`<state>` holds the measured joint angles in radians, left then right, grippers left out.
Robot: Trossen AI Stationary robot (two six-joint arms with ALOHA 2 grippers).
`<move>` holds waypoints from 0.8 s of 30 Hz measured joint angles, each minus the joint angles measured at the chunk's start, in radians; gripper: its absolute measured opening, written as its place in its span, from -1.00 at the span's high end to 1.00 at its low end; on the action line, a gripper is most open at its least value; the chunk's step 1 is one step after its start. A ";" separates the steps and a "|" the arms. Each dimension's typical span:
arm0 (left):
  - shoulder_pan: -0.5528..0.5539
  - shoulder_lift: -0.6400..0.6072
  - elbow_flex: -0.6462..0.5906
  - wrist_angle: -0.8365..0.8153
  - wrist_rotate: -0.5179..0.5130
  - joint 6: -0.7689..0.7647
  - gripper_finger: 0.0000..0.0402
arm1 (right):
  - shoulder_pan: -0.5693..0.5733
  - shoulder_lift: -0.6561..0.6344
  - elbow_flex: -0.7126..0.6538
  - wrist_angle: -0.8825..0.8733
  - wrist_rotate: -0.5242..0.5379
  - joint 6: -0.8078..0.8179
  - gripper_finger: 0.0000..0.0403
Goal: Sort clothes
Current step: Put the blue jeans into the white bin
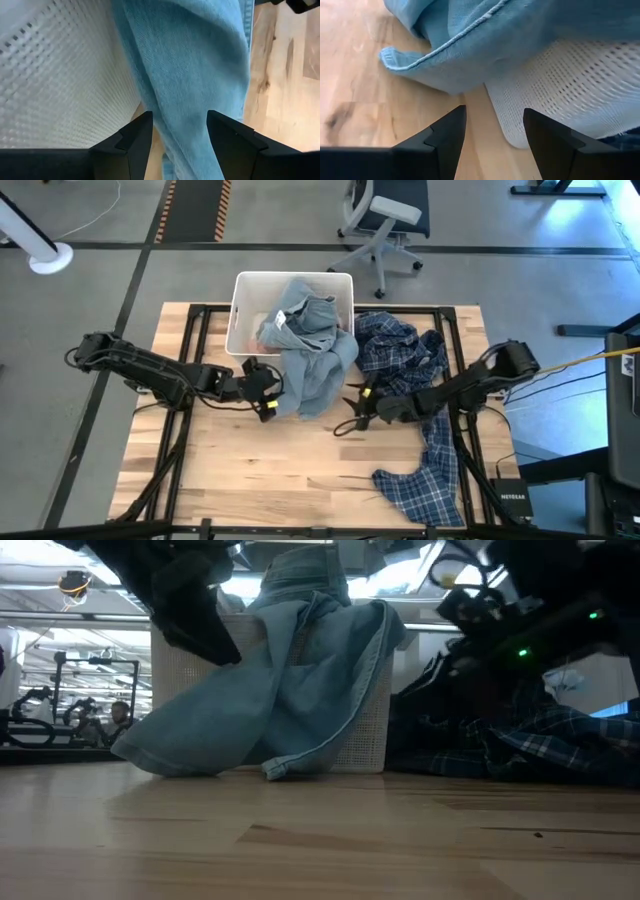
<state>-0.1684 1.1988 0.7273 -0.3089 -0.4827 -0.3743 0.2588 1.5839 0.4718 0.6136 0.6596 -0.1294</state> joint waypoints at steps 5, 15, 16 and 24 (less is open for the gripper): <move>0.000 0.000 0.000 0.009 0.008 0.001 0.09 | -0.006 0.105 0.070 0.083 -0.009 -0.080 -0.07; -0.001 0.015 0.000 0.046 0.049 0.042 0.09 | -0.023 0.236 0.282 0.080 -0.026 -0.253 -0.07; -0.001 0.022 0.000 0.049 0.051 0.044 0.09 | -0.026 0.239 0.297 0.068 -0.030 -0.266 -0.07; 0.000 0.067 0.000 0.119 0.097 0.132 0.09 | -0.038 0.240 0.351 -0.019 -0.035 -0.323 -0.07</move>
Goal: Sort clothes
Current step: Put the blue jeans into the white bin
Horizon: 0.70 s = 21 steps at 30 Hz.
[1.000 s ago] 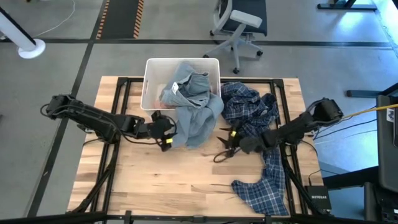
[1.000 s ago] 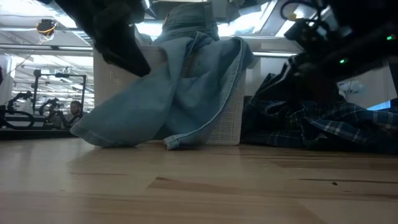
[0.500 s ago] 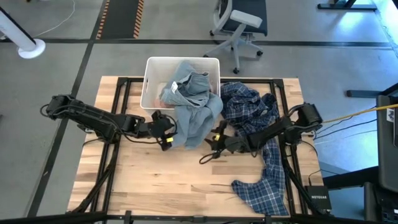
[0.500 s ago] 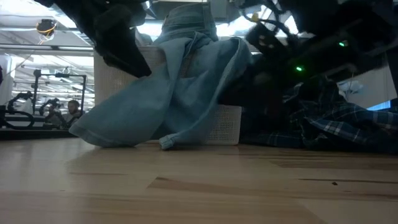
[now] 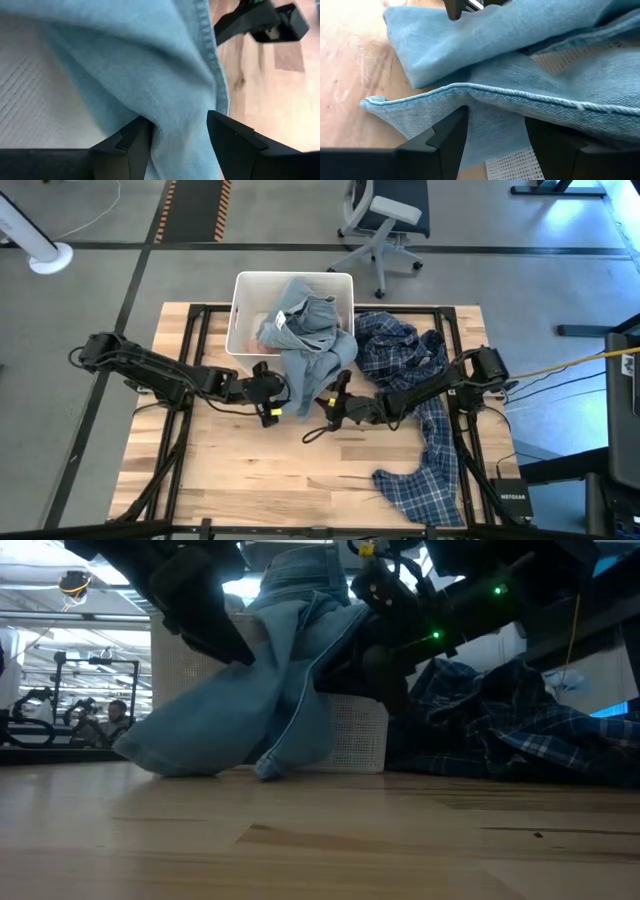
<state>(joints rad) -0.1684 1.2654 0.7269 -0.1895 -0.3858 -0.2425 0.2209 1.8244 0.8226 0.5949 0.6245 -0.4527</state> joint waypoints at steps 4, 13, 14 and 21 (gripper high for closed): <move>0.000 0.021 0.000 0.057 0.024 0.030 0.09 | -0.001 0.000 0.001 0.008 -0.015 -0.002 -0.07; 0.000 0.045 0.000 0.134 0.074 0.095 0.09 | -0.001 0.000 0.002 0.129 -0.208 0.004 -0.07; 0.000 0.045 0.000 0.135 0.074 0.095 0.09 | -0.001 0.000 0.002 0.142 -0.207 0.009 -0.07; 0.000 0.045 0.000 0.188 0.123 0.100 0.09 | -0.021 0.000 0.002 0.165 -0.217 0.088 -0.07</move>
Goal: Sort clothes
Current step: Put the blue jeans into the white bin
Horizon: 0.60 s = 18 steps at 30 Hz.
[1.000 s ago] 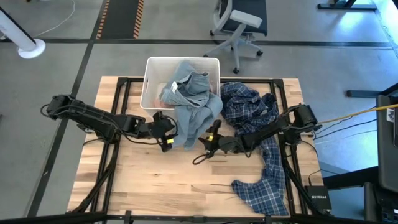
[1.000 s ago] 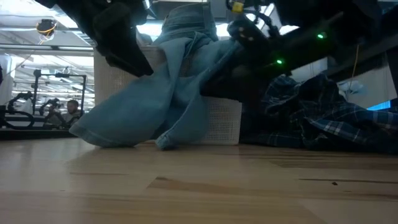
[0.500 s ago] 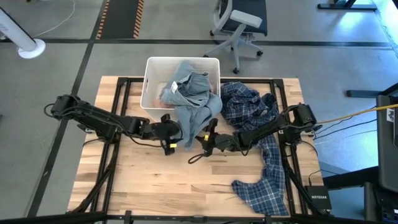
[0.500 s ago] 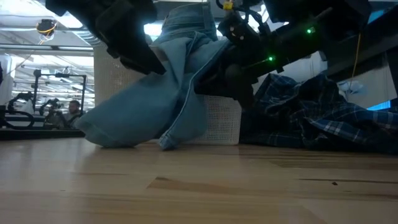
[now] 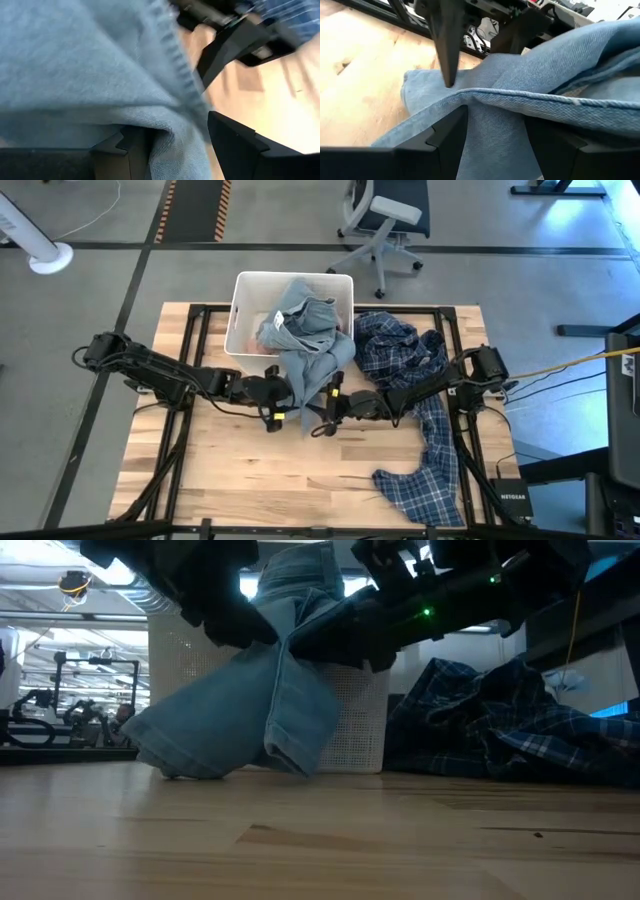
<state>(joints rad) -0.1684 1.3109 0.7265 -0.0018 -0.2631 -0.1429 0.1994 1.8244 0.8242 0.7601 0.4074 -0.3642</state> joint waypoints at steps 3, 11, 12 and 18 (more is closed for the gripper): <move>0.000 0.000 0.000 0.043 0.031 0.024 0.09 | -0.006 0.000 0.000 0.001 -0.018 0.027 -0.07; 0.000 0.000 0.000 0.110 0.036 0.043 0.09 | -0.004 0.001 0.038 0.004 -0.023 0.022 -0.07; 0.000 0.000 0.000 0.120 0.036 0.044 0.09 | -0.004 0.001 0.048 0.002 -0.023 0.012 -0.07; 0.000 0.000 0.000 0.133 0.035 0.065 0.09 | -0.005 0.002 0.078 -0.019 -0.020 -0.030 -0.06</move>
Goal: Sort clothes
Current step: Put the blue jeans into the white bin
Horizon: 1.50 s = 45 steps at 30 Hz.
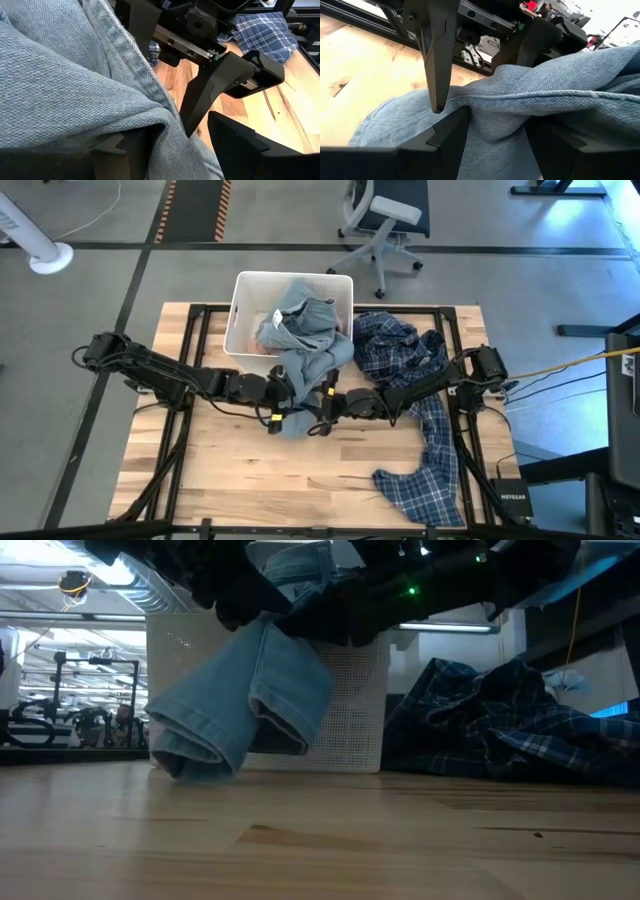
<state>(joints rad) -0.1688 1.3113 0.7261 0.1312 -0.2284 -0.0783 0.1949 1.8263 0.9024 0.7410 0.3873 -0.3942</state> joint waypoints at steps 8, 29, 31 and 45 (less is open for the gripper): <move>0.000 0.000 -0.001 0.011 -0.001 0.005 0.09 | 0.001 0.000 0.002 0.001 0.010 -0.044 0.66; -0.019 -0.204 0.001 -0.121 -0.034 -0.032 0.09 | 0.003 -0.109 0.006 -0.087 -0.015 -0.150 0.82; -0.023 -0.223 0.004 -0.151 -0.043 -0.046 0.09 | 0.002 -0.132 0.006 -0.138 -0.016 -0.157 0.82; -0.054 -0.265 0.002 -0.236 -0.171 -0.080 0.09 | 0.000 -0.278 0.088 -0.250 0.023 -0.350 0.82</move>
<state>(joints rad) -0.2226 1.0468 0.7277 -0.1049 -0.3992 -0.1587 0.1947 1.5487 0.9901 0.4906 0.4104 -0.7440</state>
